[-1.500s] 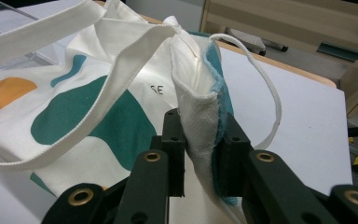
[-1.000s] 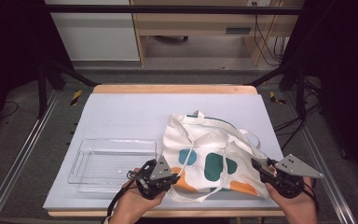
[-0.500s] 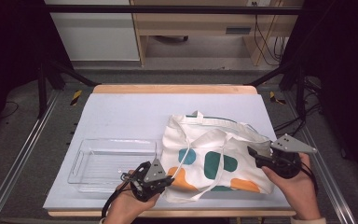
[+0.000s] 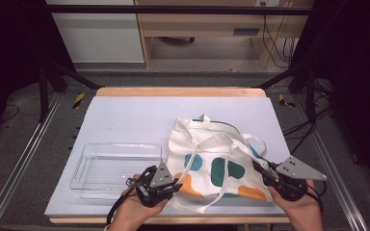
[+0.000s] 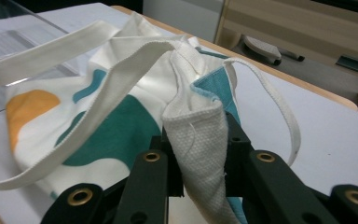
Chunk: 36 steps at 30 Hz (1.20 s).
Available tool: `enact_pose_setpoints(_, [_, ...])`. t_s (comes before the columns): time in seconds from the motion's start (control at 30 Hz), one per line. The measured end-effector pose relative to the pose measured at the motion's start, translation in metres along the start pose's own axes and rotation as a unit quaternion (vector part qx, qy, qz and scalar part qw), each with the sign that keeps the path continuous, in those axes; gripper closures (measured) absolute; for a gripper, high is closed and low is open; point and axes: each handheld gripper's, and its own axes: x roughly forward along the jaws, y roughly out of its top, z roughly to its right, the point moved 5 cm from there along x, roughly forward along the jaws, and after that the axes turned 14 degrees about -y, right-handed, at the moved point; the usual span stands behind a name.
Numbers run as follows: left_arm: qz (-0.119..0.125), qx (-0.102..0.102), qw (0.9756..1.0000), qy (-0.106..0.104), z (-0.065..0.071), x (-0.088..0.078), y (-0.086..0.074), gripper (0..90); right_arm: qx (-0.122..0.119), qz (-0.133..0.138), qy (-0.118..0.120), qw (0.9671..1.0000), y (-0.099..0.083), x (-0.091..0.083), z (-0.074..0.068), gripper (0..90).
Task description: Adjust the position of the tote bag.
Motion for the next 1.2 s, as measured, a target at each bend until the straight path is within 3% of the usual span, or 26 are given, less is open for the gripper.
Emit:
enact_pose_setpoints(0.07, [0.008, -0.004, 1.0, 0.004, -0.002, 0.001, 0.004, 62.2, -0.003, 0.007, 0.007, 0.9999, -0.003, -0.006, -0.003, 76.5])
enact_pose_setpoints(0.2, [0.015, 0.0, 0.9997, 0.018, -0.007, 0.001, 0.02, 51.2, -0.014, 0.02, 0.018, 0.9996, -0.002, -0.017, -0.007, 76.7])
enact_pose_setpoints(0.3, [0.018, 0.0, 0.9994, 0.031, -0.017, 0.002, 0.034, 47.8, -0.019, 0.025, 0.024, 0.9992, -0.002, -0.022, -0.008, 76.7])
enact_pose_setpoints(0.4, [0.035, -0.011, 0.9989, 0.029, -0.026, 0.006, 0.051, 47.5, -0.025, 0.026, 0.03, 0.9989, -0.004, -0.024, -0.011, 76.7])
enact_pose_setpoints(0.47, [0.04, -0.009, 0.9985, 0.036, -0.036, 0.014, 0.067, 48.1, -0.026, 0.027, 0.033, 0.9987, -0.005, -0.025, -0.012, 76.7])
enact_pose_setpoints(0.53, [0.038, -0.009, 0.9985, 0.038, -0.039, 0.018, 0.071, 48.6, -0.027, 0.028, 0.034, 0.9987, -0.005, -0.025, -0.013, 76.7])
enact_pose_setpoints(0.63, [0.022, -0.007, 0.9989, 0.042, -0.048, 0.031, 0.079, 53.0, -0.028, 0.03, 0.039, 0.9984, -0.007, -0.027, -0.013, 76.9])
enact_pose_setpoints(0.73, [0.012, -0.005, 0.9992, 0.038, -0.051, 0.038, 0.081, 73.3, -0.029, 0.031, 0.046, 0.998, -0.009, -0.029, -0.014, 76.9])
enact_pose_setpoints(0.77, [0.009, -0.007, 0.9995, 0.03, -0.051, 0.039, 0.081, 73.3, -0.031, 0.031, 0.048, 0.9979, -0.01, -0.03, -0.014, 76.9])
enact_pose_setpoints(0.87, [-0.003, -0.001, 0.9996, 0.028, -0.049, 0.039, 0.078, 85.6, -0.035, 0.027, 0.057, 0.9974, -0.015, -0.032, -0.015, 76.9])
enact_pose_setpoints(1.03, [-0.003, -0.001, 0.9998, 0.02, -0.042, 0.032, 0.063, 87.8, -0.039, 0.023, 0.072, 0.9964, -0.022, -0.036, -0.015, 76.1])
enact_pose_setpoints(1.2, [0.001, -0.004, 0.9999, 0.013, -0.035, 0.029, 0.048, 87.9, -0.034, 0.02, 0.072, 0.9967, -0.022, -0.038, -0.015, 73.3])
